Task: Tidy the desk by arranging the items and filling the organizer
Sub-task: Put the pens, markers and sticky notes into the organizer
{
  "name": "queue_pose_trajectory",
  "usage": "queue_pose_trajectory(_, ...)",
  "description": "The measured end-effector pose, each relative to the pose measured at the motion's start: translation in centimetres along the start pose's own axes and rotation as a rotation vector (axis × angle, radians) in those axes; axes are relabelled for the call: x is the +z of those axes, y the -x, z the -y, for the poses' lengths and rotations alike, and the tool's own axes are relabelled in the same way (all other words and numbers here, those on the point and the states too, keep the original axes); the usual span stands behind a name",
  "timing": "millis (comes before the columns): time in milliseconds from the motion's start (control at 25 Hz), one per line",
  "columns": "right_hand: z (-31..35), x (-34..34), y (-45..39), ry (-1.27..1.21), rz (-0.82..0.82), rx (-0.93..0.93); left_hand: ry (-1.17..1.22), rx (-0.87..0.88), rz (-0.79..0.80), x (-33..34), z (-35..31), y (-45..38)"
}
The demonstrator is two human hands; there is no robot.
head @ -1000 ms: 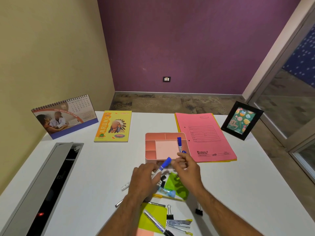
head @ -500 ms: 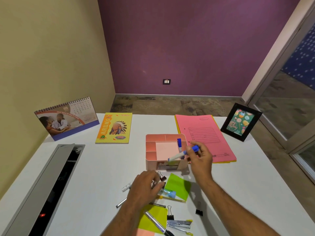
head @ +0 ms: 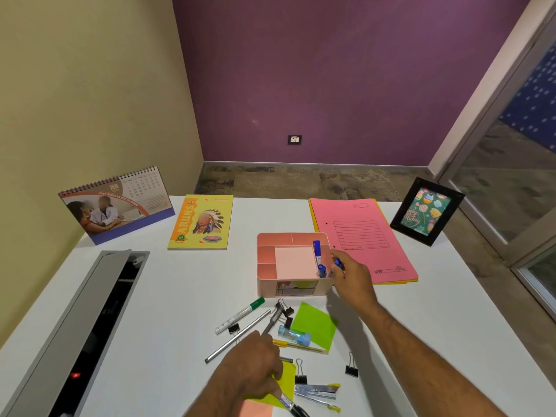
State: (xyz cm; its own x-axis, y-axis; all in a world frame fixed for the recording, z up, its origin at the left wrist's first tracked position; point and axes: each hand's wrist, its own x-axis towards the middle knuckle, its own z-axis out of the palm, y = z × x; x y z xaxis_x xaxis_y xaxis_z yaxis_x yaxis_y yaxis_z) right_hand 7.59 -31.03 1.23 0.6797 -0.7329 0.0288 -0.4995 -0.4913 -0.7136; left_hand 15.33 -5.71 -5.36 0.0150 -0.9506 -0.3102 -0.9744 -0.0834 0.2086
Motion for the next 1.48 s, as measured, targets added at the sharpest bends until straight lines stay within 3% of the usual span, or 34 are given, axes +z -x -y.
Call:
queue_pose_trajectory(200,-1.2,0.2,0.4,0.002,-0.011,-0.023,-0.079,0.137,-0.025,0.3,0.1,0.7)
queue_pose_trajectory(440,0.0,-0.5,2.1,-0.182,-0.260,-0.049,-0.040,0.168,-0.073,0.5,-0.2,0.7)
queue_pose_trajectory(560,0.5,-0.5,3.0,-0.344,-0.255,-0.071,0.095,0.057,-0.331,0.8,-0.4,1.1)
queue_pose_trajectory(680,1.3,-0.6,3.8,-0.456,-0.179,-0.083,0.382,-0.216,-0.682,-0.7,-0.9,1.0)
queue_pose_trajectory(760,2.0,-0.3,4.5,-0.511,-0.085,-0.067,0.592,-0.373,-0.817,-2.3,-0.7,0.3)
queue_pose_trajectory(840,2.9,0.6,5.1,-0.542,0.044,-0.050,0.692,-0.420,-0.889,-3.2,0.0,-0.2)
queue_pose_trajectory(1000,4.4,2.5,6.3,-0.525,0.180,-0.127,0.687,-0.375,-0.910,-4.4,0.6,-0.7)
queue_pose_trajectory(1240,5.9,2.5,6.5,-0.530,0.078,-0.158,0.612,-0.367,-0.879,-4.8,1.7,-1.0)
queue_pose_trajectory(1480,5.5,-1.0,2.9,-0.414,-0.291,-0.092,0.396,-0.804,-0.617,-2.2,5.1,0.6)
